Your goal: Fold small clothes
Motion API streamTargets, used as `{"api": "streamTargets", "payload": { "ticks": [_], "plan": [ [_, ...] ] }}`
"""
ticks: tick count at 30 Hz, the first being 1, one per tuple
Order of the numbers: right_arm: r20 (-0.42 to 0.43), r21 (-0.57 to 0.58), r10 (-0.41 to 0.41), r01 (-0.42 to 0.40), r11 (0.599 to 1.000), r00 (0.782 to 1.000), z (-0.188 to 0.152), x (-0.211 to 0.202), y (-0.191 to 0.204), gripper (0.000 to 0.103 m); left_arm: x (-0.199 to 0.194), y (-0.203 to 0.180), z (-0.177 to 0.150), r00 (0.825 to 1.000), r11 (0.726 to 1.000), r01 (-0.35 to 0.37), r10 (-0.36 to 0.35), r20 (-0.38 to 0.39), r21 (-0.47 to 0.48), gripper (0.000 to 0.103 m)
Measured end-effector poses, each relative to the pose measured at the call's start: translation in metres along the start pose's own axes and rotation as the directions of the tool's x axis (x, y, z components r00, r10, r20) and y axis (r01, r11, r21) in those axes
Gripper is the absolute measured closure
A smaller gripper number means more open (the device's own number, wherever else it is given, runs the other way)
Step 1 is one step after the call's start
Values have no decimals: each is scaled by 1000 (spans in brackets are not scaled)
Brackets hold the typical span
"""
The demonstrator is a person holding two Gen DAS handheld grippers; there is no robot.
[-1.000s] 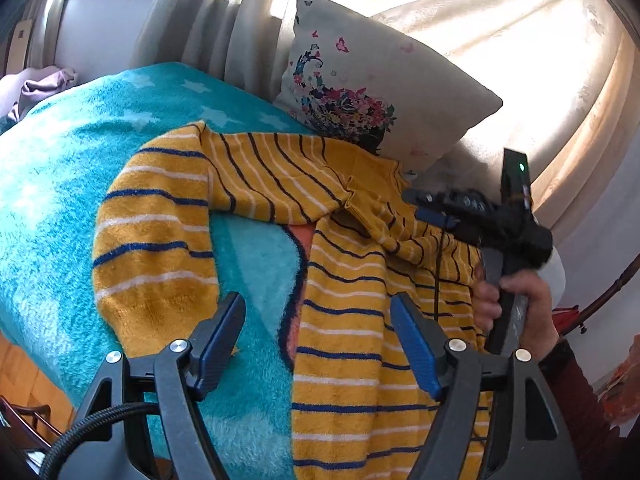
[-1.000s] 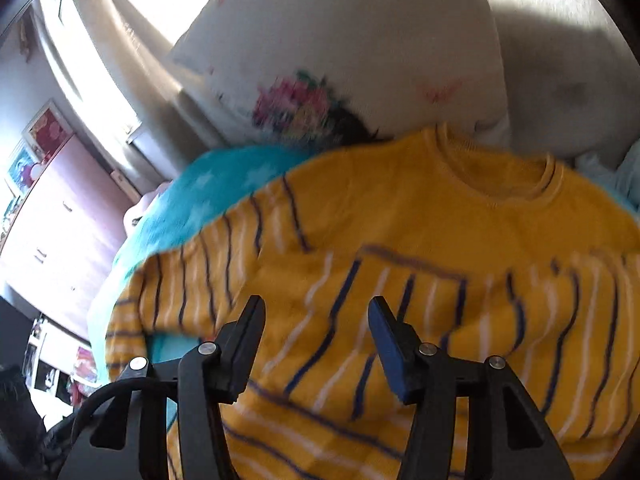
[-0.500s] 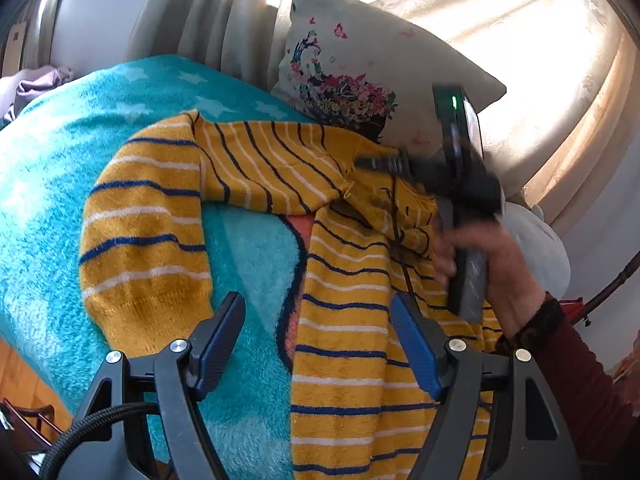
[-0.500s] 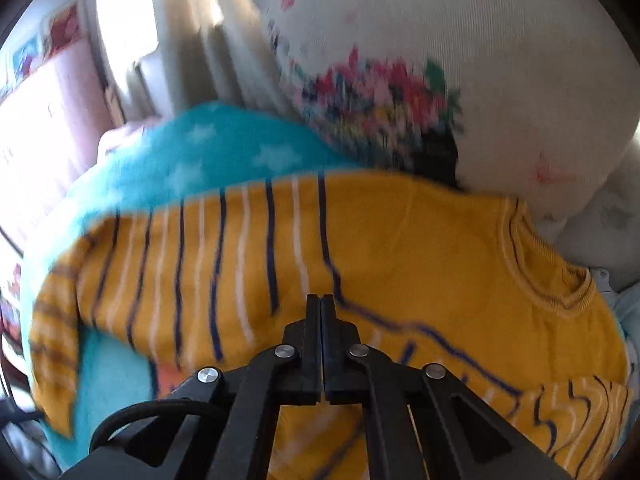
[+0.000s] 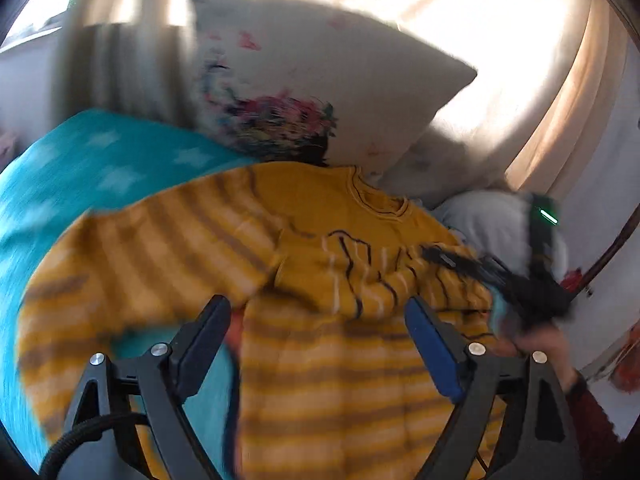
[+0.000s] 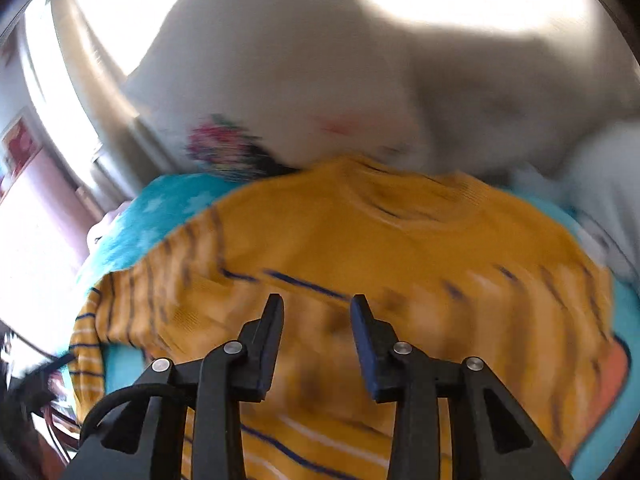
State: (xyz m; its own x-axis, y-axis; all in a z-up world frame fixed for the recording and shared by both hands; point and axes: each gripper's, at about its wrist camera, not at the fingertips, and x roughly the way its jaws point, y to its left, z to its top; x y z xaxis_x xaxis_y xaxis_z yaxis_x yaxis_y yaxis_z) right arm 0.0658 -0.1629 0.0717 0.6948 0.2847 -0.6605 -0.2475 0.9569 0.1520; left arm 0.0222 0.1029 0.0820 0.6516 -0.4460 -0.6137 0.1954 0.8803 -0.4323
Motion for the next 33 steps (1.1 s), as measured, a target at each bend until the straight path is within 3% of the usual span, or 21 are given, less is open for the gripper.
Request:
{"api": "streamTargets", "payload": {
  "ticks": [2,7,9,10,11,12,15,17,20,22,27,33],
  "plan": [
    [5,59,-6,6,998,1000,-15,-13,-29,56,38,-7,18,998,998,1,2,-60,59,15],
    [35,158,33,-39,987,999,-36,-26,-74,55,119,-29,48,978,981,16,25,-208,194,15],
    [47,172,36,-43,984,998,-35,-31,-82,55,142,-36,49,964,971,13,51,-259,240,25],
    [51,172,33,-41,984,998,-33,-33,-85,55,153,-39,46,953,964,-3,83,-290,268,45],
    [56,166,19,-29,986,998,-33,-33,-83,55,161,-41,43,943,956,-28,122,-309,292,56],
    [65,151,-8,-2,988,998,-32,-35,-82,53,163,-42,41,946,951,-38,133,-296,306,56],
    [108,105,-107,96,990,988,-33,-44,-83,41,162,-44,44,952,944,-74,163,-259,322,70],
    [116,93,-115,105,990,987,-35,-46,-83,41,164,-45,48,951,932,-120,208,-231,343,78],
    [118,67,-89,81,994,989,-39,-49,-78,41,171,-51,51,945,905,-172,263,-195,388,82],
    [125,43,-69,64,997,990,-41,-52,-73,41,182,-60,52,934,874,-225,319,-161,431,84],
    [125,9,-45,44,999,991,-40,-49,-63,41,193,-67,53,918,837,-301,384,-100,457,84],
    [56,-8,-80,81,997,995,-42,-31,-65,39,203,-68,53,920,839,-308,383,-85,449,78]
  ]
}}
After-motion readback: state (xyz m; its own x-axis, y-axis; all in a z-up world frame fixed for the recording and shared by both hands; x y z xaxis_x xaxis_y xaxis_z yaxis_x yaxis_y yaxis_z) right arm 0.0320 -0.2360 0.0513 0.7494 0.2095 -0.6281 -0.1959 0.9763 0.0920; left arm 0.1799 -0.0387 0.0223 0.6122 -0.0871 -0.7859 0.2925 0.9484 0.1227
